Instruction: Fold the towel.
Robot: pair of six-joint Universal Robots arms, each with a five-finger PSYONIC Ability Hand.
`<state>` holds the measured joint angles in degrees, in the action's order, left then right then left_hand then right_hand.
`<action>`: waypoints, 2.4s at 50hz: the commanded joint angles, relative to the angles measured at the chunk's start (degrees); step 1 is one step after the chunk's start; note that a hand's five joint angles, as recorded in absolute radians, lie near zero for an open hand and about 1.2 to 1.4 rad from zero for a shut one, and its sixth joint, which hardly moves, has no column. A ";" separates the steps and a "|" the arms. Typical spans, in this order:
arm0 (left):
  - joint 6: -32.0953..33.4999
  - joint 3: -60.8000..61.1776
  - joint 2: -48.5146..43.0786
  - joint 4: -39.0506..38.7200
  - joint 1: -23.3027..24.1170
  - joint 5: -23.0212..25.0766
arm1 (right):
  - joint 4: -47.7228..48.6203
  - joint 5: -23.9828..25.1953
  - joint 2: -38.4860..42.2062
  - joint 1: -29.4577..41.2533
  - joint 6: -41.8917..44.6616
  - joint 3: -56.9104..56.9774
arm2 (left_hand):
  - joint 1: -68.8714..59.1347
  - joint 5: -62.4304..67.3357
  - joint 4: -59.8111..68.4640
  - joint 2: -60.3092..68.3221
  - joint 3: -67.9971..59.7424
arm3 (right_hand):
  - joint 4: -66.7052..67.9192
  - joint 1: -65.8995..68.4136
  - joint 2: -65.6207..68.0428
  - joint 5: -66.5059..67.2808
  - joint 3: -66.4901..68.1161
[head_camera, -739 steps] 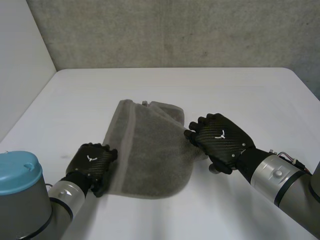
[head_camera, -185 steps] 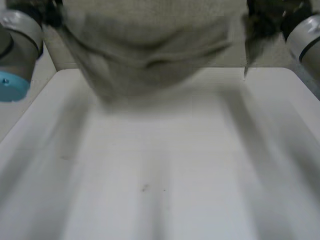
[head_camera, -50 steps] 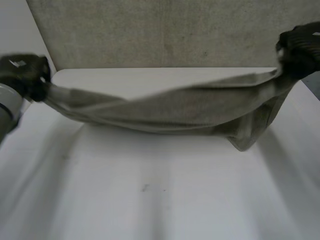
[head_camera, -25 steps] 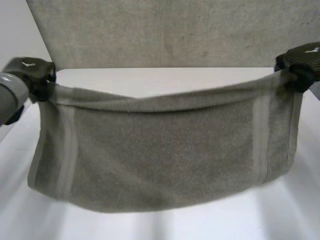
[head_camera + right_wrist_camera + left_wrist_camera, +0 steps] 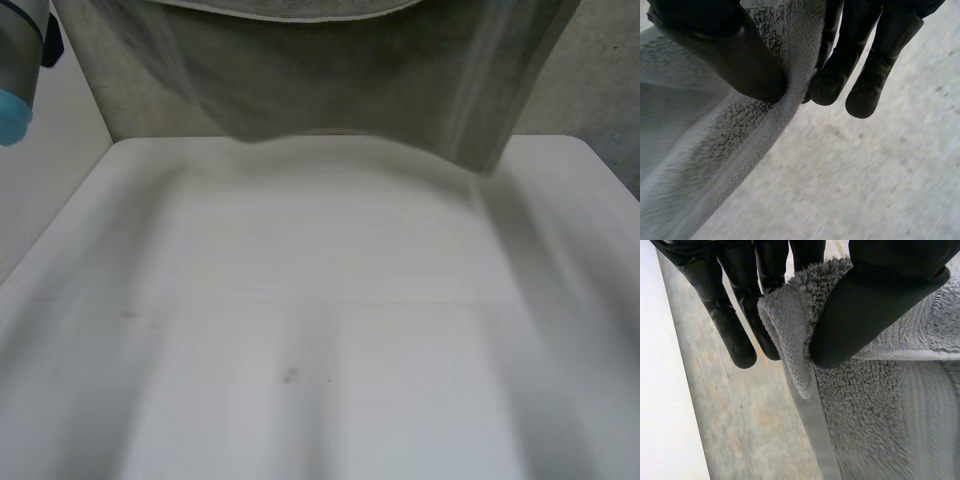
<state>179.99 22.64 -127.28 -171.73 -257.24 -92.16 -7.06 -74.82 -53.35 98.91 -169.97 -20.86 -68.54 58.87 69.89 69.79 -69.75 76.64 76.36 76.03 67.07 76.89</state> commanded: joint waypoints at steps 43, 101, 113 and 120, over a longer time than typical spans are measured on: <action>22.16 76.94 23.75 2.72 -2.21 0.93 | -26.67 6.35 -22.67 -16.28 45.06 -67.81 | -11.46 11.13 10.11 10.21 -10.25 | 3.36 3.64 3.97 2.93 3.11; 19.35 7.16 -26.26 12.91 1.04 -4.78 | -6.12 -5.16 26.01 -1.18 15.81 -9.37 | -11.46 11.13 10.11 10.21 -10.25 | 3.36 3.64 3.97 2.93 3.11; 18.82 6.72 -25.74 12.47 2.36 -5.13 | -6.29 -7.09 27.77 0.41 15.28 -4.72 | 58.54 -58.87 -59.89 -59.79 59.75 | -66.64 -66.36 -66.03 -67.07 -66.89; 15.93 6.89 -19.86 12.65 2.36 -6.97 | -6.30 -7.27 22.67 -0.12 12.03 -5.15 | 58.54 -58.87 -59.89 -59.79 59.75 | -66.64 -66.36 -66.03 -67.07 -66.89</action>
<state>198.28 28.98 -151.87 -159.20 -254.85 -97.51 -13.35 -82.04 -26.31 99.25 -155.33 -25.51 -10.32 1.85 10.06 9.92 -10.01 14.96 13.73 14.62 3.54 14.32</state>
